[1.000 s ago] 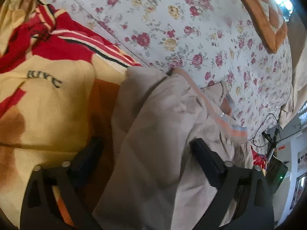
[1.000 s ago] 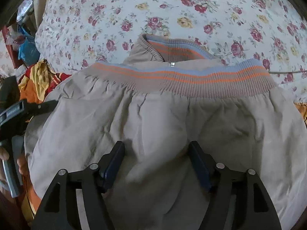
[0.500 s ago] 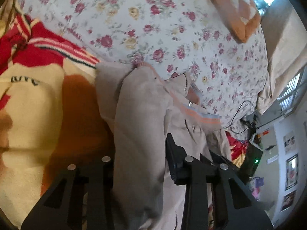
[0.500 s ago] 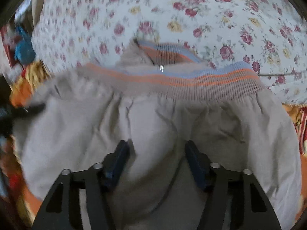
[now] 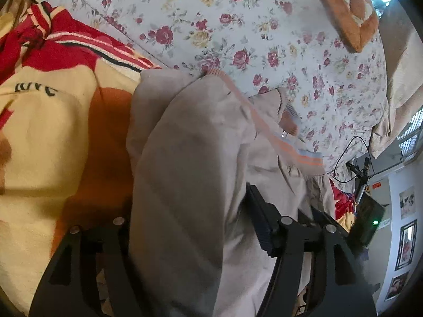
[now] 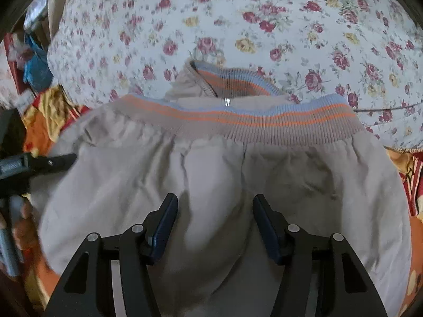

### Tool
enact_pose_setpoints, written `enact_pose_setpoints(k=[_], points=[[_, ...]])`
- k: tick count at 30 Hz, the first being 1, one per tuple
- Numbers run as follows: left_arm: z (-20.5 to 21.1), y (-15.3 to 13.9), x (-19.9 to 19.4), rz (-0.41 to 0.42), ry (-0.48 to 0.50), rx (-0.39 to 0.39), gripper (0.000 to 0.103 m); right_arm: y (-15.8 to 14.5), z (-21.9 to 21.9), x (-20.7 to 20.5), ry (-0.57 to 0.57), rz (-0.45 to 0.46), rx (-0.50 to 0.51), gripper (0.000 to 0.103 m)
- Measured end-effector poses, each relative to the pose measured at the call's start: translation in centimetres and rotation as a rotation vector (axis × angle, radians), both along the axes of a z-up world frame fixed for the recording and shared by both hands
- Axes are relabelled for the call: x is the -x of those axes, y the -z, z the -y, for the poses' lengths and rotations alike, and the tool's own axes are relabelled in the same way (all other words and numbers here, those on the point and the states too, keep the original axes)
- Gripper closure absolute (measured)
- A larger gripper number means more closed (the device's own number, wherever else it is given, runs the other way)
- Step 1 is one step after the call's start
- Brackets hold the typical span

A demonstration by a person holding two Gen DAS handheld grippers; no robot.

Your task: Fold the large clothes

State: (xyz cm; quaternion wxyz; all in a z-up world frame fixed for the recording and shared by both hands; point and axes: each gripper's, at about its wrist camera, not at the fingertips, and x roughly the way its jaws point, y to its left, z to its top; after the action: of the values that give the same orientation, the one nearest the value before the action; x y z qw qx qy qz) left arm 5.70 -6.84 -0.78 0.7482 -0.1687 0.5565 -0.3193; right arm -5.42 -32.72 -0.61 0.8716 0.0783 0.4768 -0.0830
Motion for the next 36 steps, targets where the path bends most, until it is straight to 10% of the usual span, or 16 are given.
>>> enact_pose_setpoints(k=[8, 22, 30, 33, 35, 36], points=[[1.0, -3.2, 1.8, 0.091, 0.047, 0.006, 0.083, -0.5, 0.1, 0.4, -0.018, -0.007, 0.037, 0.064], [14.5, -13.3, 9.0, 0.225, 0.287, 0.036, 0.091, -5.7, 10.6, 9.6, 0.208, 0.058, -0.151, 0.043], [26.7, -7.9, 12.5, 0.131, 0.408, -0.058, 0.096, -3.0, 16.8, 12.6, 0.341, 0.032, -0.252, 0.038], [26.8, -7.0, 13.2, 0.090, 0.409, -0.041, 0.083, -2.0, 17.5, 12.6, 0.352, 0.017, -0.262, 0.037], [26.3, -8.2, 13.9, 0.064, 0.461, 0.025, 0.042, -2.0, 17.4, 12.8, 0.352, 0.018, -0.269, 0.037], [25.6, -9.5, 14.5, 0.066, 0.488, 0.063, 0.037, -2.3, 17.3, 12.8, 0.350, 0.020, -0.261, 0.037]])
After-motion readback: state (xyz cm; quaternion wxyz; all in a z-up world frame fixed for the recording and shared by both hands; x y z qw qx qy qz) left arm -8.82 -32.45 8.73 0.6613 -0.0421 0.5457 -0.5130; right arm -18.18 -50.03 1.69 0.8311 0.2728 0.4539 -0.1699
